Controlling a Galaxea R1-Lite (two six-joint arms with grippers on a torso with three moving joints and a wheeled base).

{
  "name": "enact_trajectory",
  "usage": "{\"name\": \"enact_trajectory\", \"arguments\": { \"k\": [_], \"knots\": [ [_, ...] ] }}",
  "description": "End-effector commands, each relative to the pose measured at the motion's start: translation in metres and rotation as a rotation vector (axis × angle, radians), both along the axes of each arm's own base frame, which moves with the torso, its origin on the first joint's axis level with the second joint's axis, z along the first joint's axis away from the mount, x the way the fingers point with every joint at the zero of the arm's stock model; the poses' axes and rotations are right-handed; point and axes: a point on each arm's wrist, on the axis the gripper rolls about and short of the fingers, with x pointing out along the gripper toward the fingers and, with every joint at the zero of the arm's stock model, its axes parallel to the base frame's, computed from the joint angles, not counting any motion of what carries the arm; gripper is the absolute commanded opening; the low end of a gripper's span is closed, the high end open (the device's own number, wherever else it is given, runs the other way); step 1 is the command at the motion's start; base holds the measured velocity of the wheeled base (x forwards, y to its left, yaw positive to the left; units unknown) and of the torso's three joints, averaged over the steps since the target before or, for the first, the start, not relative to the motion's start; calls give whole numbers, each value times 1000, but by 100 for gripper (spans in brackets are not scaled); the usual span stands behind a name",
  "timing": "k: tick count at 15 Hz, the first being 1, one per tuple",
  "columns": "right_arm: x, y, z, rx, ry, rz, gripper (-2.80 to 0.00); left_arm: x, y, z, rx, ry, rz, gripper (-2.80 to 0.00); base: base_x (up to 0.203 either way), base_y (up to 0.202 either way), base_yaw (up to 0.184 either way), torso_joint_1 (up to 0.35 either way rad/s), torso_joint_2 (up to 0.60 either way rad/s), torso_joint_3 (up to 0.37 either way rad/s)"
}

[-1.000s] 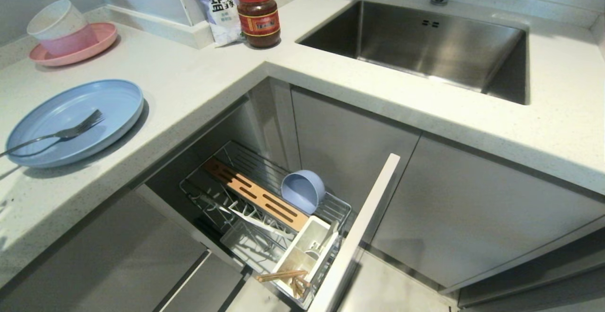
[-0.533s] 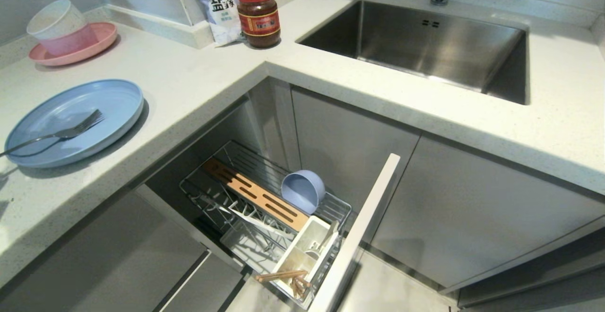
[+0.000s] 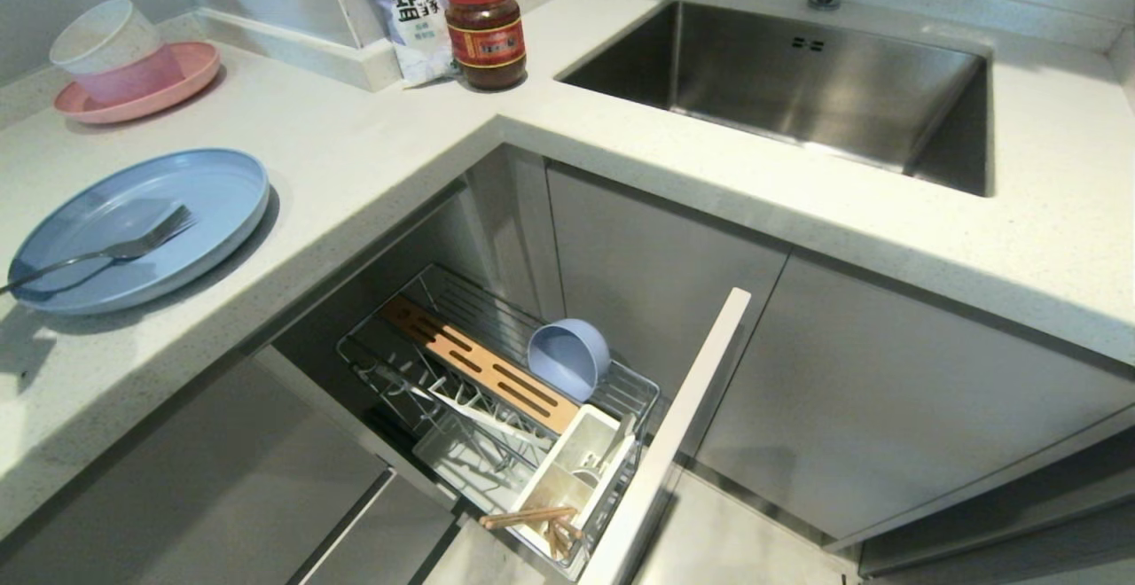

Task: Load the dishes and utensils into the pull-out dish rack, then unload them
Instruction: Pick up the fork and place it in the cupboard

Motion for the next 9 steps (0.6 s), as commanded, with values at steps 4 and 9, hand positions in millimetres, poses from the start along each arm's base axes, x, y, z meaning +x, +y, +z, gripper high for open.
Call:
{"name": "enact_trajectory", "arguments": {
  "k": [4,9],
  "knots": [
    [0,0,0,0,-3,-1,-280,11,-3,-10,-7,50,-28,0,0,0,0,0,0,0],
    [0,0,0,0,-3,0,-280,29,-7,-24,1,65,-77,0,0,0,0,0,0,0]
  ]
}}
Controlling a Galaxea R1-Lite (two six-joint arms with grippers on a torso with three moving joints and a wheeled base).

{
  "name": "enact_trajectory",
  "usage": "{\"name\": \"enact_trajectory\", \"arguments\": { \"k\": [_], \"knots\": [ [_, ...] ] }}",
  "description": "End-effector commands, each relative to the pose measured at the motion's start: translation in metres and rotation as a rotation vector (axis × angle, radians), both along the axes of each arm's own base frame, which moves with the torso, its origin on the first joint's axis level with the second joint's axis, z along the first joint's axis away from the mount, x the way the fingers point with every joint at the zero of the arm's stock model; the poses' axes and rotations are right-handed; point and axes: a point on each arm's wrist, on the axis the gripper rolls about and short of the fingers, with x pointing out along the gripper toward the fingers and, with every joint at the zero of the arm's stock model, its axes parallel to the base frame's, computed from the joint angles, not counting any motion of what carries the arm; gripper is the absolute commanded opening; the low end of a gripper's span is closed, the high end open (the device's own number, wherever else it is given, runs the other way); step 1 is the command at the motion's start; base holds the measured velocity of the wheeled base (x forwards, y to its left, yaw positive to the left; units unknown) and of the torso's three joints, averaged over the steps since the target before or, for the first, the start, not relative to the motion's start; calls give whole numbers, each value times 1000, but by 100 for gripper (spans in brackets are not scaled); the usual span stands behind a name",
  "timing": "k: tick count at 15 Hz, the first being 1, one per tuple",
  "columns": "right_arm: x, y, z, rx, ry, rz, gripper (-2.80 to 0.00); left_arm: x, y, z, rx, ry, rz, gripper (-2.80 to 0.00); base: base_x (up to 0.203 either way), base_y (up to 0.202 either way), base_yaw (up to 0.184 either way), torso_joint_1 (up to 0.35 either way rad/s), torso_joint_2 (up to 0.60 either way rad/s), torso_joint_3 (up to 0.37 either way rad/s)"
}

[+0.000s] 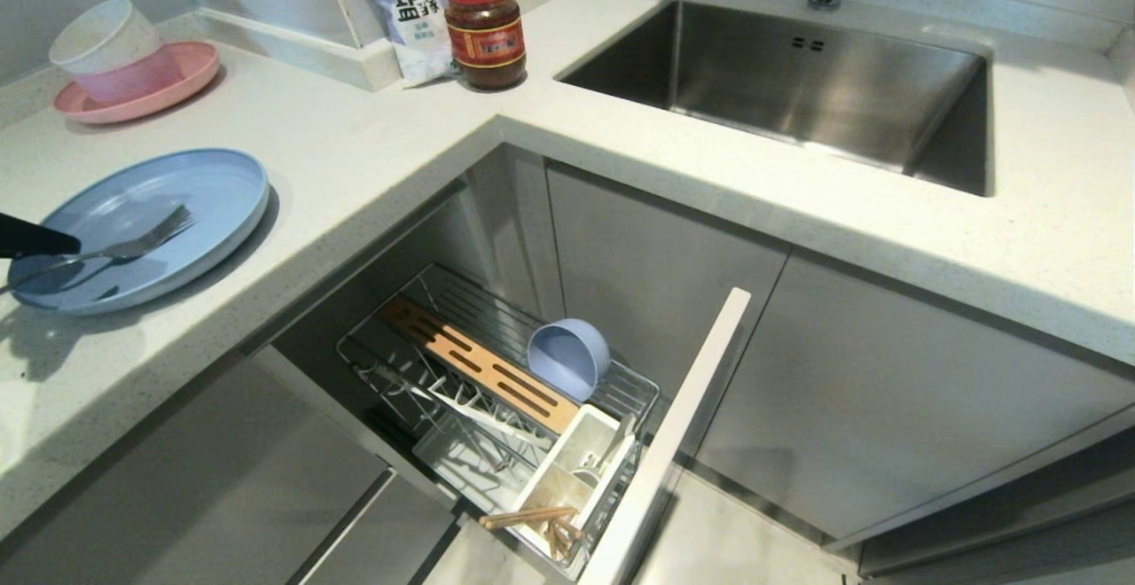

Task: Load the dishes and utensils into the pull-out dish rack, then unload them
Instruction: Pick up the fork and place it in the cupboard

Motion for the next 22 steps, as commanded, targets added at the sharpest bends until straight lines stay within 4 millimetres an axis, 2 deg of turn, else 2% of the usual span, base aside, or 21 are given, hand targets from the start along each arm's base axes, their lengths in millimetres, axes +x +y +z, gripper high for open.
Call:
{"name": "enact_trajectory", "arguments": {
  "k": [1,5,16,22],
  "knots": [
    [0,0,0,0,-3,1,-280,8,-3,-10,-9,24,-29,0,0,0,0,0,0,0],
    [0,0,0,0,-3,1,-280,17,-1,-21,47,-22,-16,0,0,0,0,0,0,0],
    [0,0,0,0,-3,0,-280,17,-5,-26,66,-51,-31,0,0,0,0,0,0,0],
    [0,0,0,0,-3,0,-280,23,-5,-33,110,-54,-11,0,0,0,0,0,0,0]
  ]
}}
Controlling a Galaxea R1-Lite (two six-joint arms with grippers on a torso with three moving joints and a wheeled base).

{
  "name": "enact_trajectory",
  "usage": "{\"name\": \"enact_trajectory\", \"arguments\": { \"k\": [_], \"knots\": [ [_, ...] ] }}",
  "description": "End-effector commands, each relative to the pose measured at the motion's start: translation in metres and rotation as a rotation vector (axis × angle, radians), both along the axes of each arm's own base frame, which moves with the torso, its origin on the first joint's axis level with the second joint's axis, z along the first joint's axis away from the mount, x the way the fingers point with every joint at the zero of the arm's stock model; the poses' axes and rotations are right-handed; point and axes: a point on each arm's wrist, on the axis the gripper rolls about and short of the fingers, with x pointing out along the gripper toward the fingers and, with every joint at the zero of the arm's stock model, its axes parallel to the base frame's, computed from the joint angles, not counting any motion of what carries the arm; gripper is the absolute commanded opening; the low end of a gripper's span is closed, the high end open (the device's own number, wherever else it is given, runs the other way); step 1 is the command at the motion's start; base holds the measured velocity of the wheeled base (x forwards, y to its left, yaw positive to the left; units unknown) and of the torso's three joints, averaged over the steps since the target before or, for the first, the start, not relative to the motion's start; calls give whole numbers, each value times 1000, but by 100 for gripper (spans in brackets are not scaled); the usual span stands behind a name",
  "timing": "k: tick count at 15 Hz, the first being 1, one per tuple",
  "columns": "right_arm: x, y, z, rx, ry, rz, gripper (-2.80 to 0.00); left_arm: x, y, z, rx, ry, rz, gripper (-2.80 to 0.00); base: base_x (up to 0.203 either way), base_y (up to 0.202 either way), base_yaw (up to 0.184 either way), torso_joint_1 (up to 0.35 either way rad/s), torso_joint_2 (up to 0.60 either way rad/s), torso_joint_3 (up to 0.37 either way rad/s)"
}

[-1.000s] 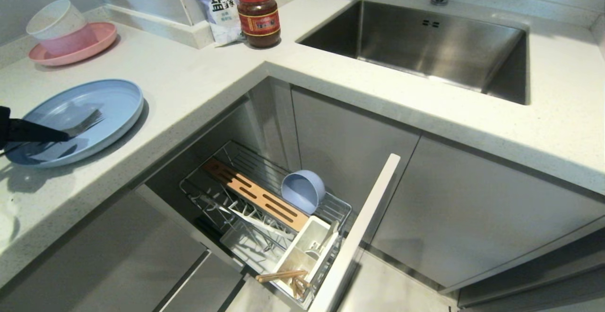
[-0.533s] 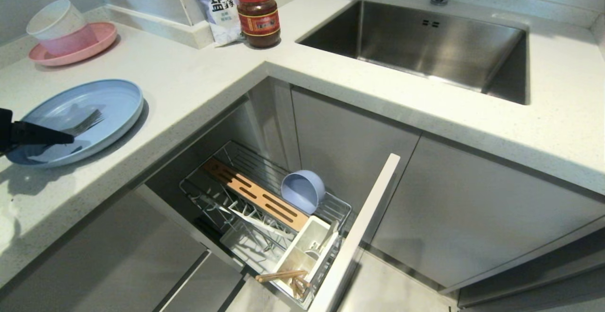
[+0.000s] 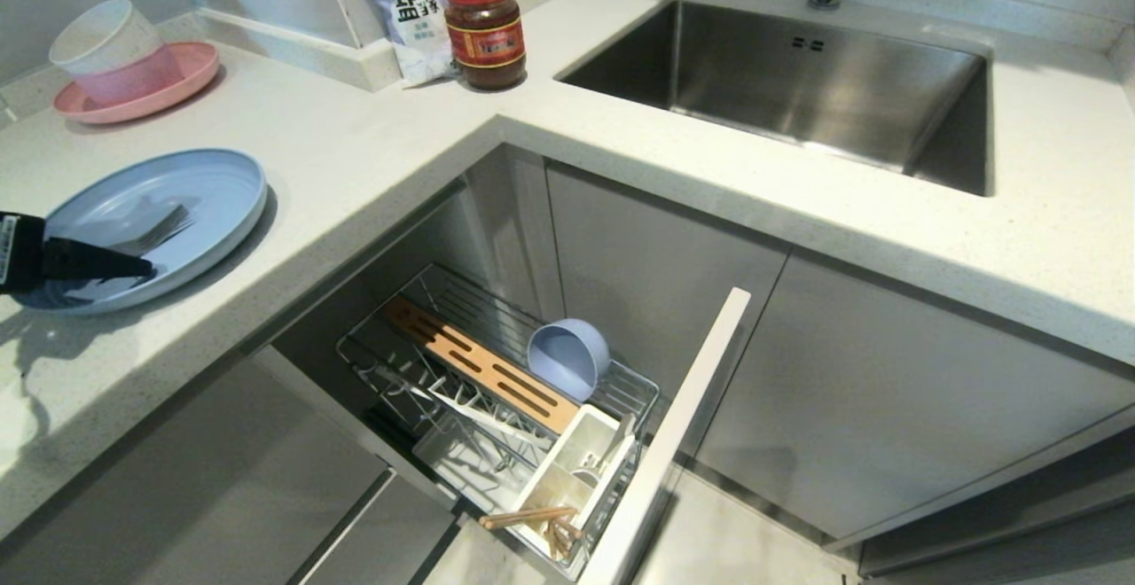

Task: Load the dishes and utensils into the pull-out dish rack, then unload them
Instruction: Pick up the fork and place it in the cupboard

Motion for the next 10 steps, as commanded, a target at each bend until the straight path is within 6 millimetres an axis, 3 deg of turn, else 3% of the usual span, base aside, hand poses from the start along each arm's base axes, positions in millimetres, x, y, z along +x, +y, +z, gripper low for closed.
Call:
{"name": "enact_trajectory", "arguments": {
  "k": [1,4,5,10],
  "knots": [
    [0,0,0,0,-3,-1,-280,0,0,-2,-2,6,-3,0,0,0,0,0,0,0],
    [0,0,0,0,-3,0,-280,1,-2,-3,-4,11,-10,0,0,0,0,0,0,0],
    [0,0,0,0,-3,-1,-280,1,-2,-4,-1,12,-12,-280,0,0,0,0,0,0],
    [0,0,0,0,-3,1,-280,0,-2,-3,6,11,-11,-280,0,0,0,0,0,0]
  ]
}}
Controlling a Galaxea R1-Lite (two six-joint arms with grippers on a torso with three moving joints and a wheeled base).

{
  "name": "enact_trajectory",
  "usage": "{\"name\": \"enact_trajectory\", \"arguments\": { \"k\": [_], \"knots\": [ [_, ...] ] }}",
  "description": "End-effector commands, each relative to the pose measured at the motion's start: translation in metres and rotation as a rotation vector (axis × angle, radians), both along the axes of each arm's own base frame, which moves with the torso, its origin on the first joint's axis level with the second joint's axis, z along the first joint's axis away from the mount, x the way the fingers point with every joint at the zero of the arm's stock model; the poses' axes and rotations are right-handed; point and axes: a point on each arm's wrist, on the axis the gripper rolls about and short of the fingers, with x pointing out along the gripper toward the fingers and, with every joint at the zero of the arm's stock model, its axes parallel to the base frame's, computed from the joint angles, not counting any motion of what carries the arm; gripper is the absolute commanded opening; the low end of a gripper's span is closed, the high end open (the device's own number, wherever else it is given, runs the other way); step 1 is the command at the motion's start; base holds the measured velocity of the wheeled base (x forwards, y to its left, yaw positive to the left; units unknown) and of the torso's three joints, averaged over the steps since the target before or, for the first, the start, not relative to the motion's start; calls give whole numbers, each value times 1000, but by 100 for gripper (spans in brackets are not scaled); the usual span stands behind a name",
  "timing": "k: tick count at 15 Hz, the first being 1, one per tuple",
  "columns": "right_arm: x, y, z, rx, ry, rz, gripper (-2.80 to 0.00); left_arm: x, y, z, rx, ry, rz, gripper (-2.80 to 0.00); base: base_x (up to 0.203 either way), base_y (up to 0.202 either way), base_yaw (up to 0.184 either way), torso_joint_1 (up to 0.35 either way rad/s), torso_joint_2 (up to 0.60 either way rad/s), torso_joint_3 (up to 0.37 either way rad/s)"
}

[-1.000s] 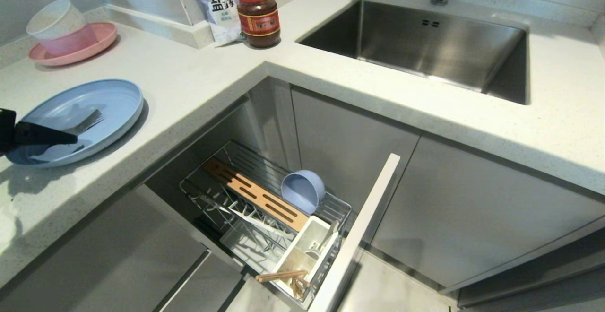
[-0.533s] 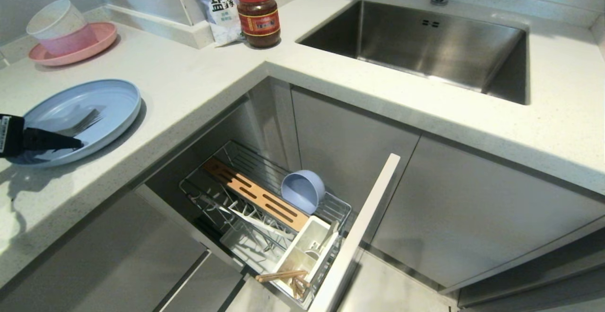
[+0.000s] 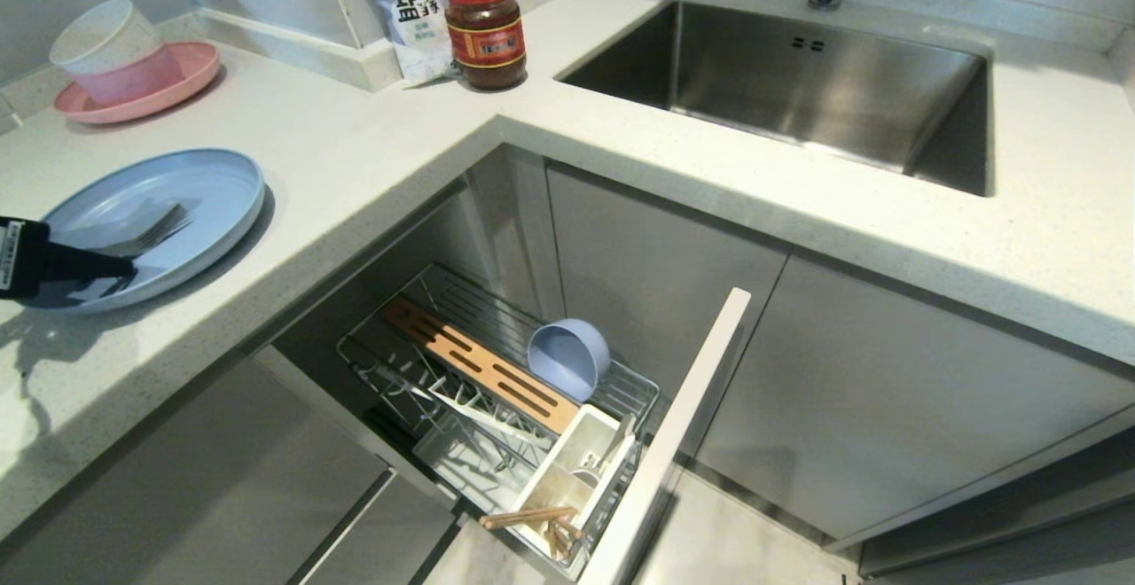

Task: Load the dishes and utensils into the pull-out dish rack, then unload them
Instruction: Pick up the fork and place it in the cupboard

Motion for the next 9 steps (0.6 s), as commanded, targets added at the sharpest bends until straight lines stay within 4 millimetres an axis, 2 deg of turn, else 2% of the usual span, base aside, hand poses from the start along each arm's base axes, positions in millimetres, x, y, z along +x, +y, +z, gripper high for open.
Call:
{"name": "enact_trajectory", "arguments": {
  "k": [1,9],
  "knots": [
    [0,0,0,0,-3,0,-280,0,-1,0,-1,3,-6,-280,0,0,0,0,0,0],
    [0,0,0,0,-3,-1,-280,1,-1,0,3,-5,-6,-280,0,0,0,0,0,0]
  ]
}}
